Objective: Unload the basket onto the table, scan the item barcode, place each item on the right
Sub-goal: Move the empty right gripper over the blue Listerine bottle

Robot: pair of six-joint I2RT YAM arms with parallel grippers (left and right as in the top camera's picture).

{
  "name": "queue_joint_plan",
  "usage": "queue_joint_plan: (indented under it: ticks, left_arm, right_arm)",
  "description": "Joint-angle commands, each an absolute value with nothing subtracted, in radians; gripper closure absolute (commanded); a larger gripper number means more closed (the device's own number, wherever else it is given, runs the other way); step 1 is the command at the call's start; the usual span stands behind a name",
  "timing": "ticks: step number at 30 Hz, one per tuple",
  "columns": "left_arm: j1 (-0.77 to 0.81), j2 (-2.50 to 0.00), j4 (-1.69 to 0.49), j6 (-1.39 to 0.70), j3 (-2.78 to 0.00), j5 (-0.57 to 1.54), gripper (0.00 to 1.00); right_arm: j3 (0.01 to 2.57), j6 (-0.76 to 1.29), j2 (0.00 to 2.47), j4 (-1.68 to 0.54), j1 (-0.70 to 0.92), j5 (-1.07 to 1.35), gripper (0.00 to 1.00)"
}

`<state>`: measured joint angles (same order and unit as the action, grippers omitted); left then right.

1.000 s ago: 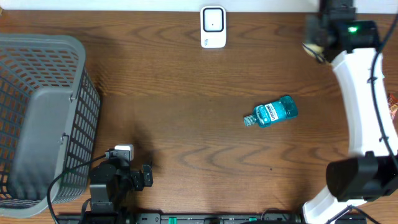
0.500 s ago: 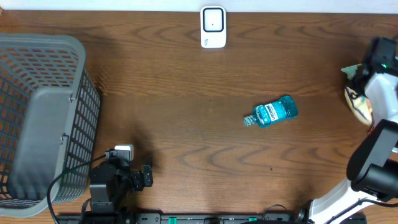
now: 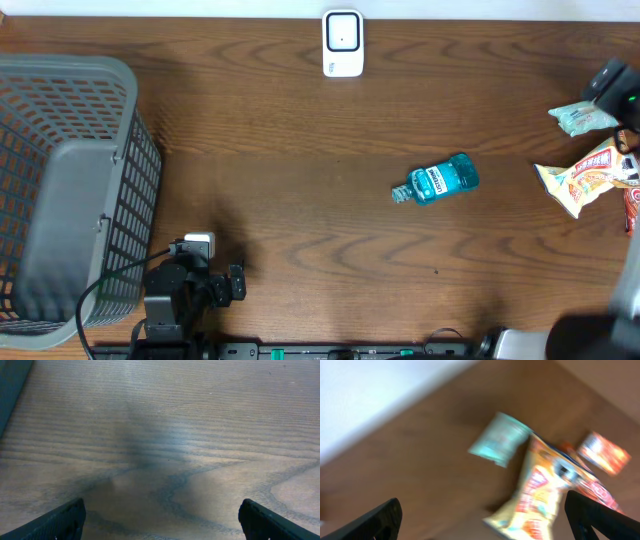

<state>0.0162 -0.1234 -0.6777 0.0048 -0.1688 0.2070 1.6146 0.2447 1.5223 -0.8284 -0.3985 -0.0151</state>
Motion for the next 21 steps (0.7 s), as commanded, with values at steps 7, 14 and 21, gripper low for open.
queue_joint_plan:
  ticks: [7,14,21]
  left_arm:
    - [0.017,-0.122,-0.689,0.015,-0.163,0.208,0.02]
    - [0.017,-0.122,-0.69,0.015,-0.163,0.208,0.02]
    - [0.017,-0.122,-0.69,0.015,-0.163,0.208,0.02]
  right_arm:
    - [1.629,0.424,1.311,-0.929,-0.282,0.559,0.01]
    - [1.592,0.44,1.338,-1.013,-0.089,0.547,0.01]
    - [1.445,1.046,1.426,-1.11,0.119,0.147,0.01]
